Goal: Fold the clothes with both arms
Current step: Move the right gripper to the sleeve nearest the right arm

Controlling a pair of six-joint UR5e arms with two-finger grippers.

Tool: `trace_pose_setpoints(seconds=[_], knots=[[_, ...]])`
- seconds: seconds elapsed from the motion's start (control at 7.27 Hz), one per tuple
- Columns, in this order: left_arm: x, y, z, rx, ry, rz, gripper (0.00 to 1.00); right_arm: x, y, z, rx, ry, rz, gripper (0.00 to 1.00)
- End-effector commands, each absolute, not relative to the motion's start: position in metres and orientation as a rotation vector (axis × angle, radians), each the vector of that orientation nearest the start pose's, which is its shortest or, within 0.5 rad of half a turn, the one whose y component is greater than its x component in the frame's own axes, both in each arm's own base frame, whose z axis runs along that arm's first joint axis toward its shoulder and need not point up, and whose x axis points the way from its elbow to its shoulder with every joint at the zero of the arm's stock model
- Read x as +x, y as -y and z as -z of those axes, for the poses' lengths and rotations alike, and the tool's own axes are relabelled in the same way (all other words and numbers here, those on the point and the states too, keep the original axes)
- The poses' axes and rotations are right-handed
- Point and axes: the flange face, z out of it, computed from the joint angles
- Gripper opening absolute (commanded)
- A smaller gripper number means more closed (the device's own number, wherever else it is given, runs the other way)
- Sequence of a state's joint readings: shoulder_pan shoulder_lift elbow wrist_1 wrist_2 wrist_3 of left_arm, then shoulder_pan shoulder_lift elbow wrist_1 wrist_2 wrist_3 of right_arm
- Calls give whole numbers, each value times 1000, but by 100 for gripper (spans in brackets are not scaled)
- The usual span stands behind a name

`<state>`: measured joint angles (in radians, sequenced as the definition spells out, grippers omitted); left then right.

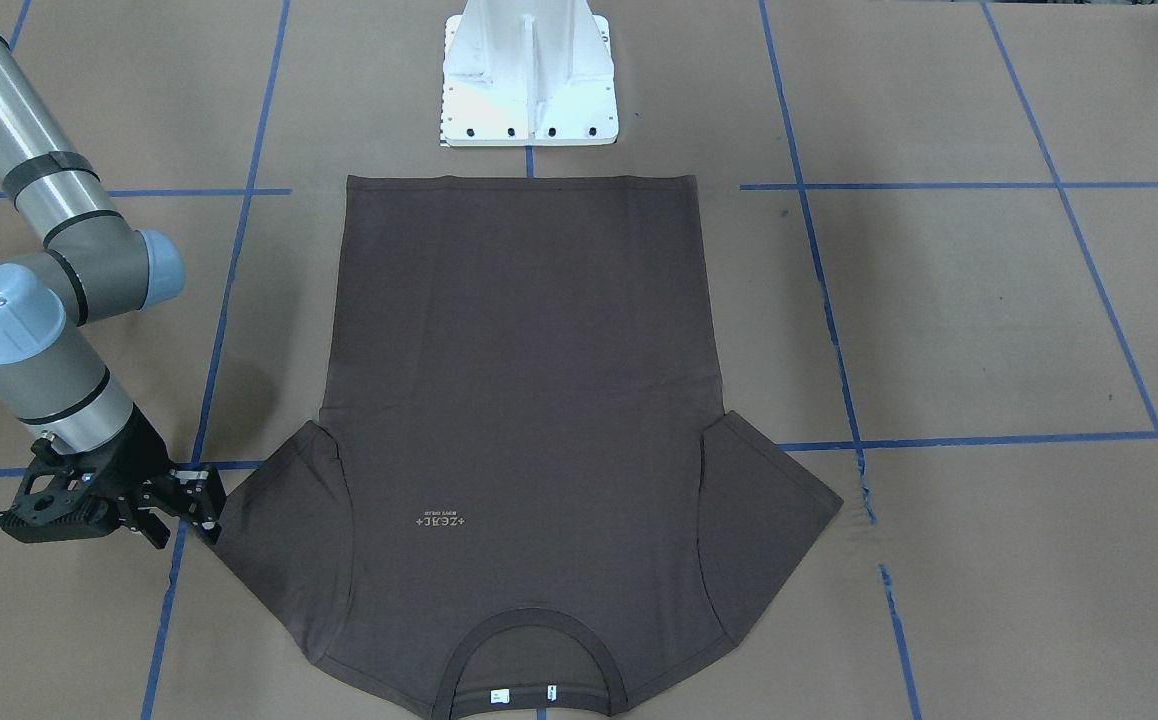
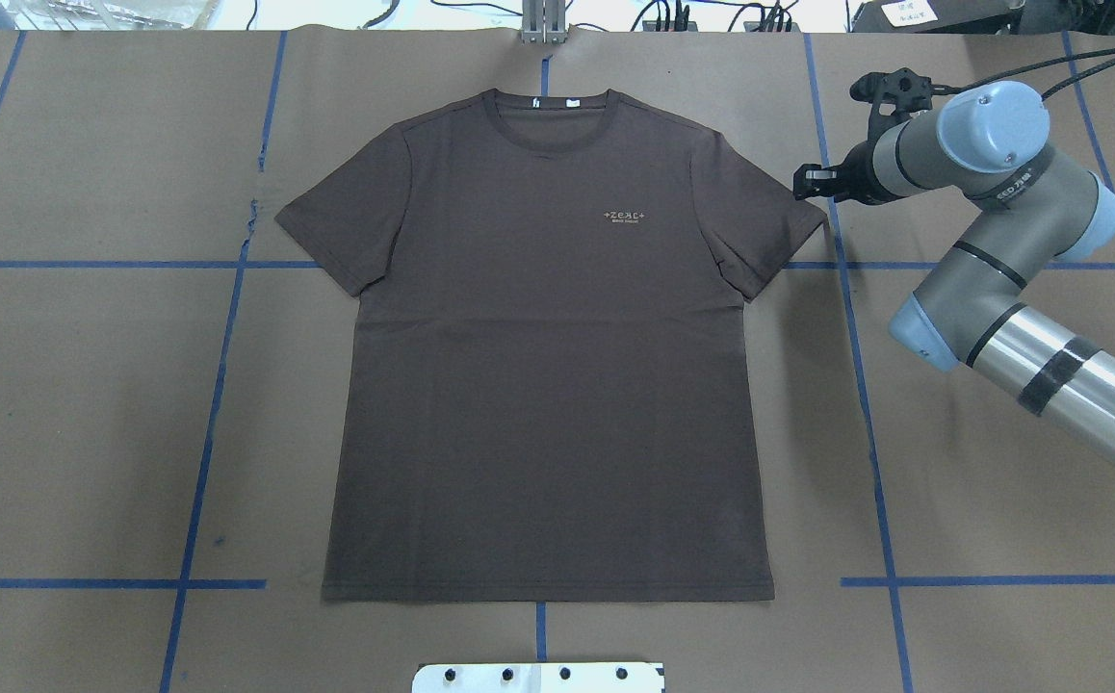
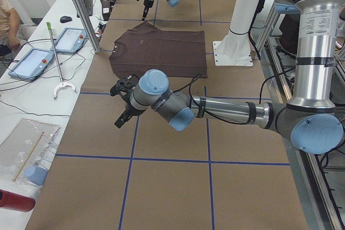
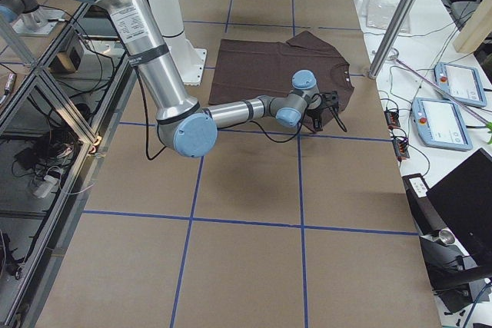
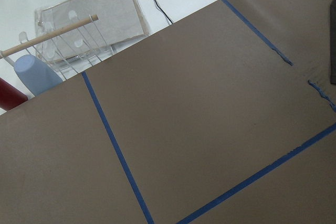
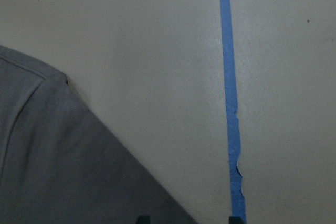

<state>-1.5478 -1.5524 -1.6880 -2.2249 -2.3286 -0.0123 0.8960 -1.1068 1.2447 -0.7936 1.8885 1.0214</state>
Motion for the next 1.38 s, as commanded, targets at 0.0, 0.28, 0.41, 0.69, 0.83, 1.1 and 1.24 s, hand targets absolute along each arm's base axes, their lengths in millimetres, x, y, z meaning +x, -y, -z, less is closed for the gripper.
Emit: trace_pose_setpoints(seconds=[0.0,0.28,0.41,0.69,0.83,1.1,1.24], knots=[[-53,506,-534,702,-734,-294,100,-373,619,-473,373,866,-173,57],[-53,506,-535,701,-734,-294,100,-380,616,-474,374,860,-167,55],[-53,506,-536,698,-734,-293,100,-383,614,-474,376,857,-165,55],[-53,506,-536,698,-734,-294,100,-386,613,-479,370,852,-161,55],[-53,506,-535,701,-733,-295,100,-386,613,-479,371,849,-163,55],[-53,506,-535,701,-733,-295,100,-386,613,-478,370,850,-164,40],[-53,506,-535,701,-733,-295,100,-386,614,-477,371,851,-164,0]])
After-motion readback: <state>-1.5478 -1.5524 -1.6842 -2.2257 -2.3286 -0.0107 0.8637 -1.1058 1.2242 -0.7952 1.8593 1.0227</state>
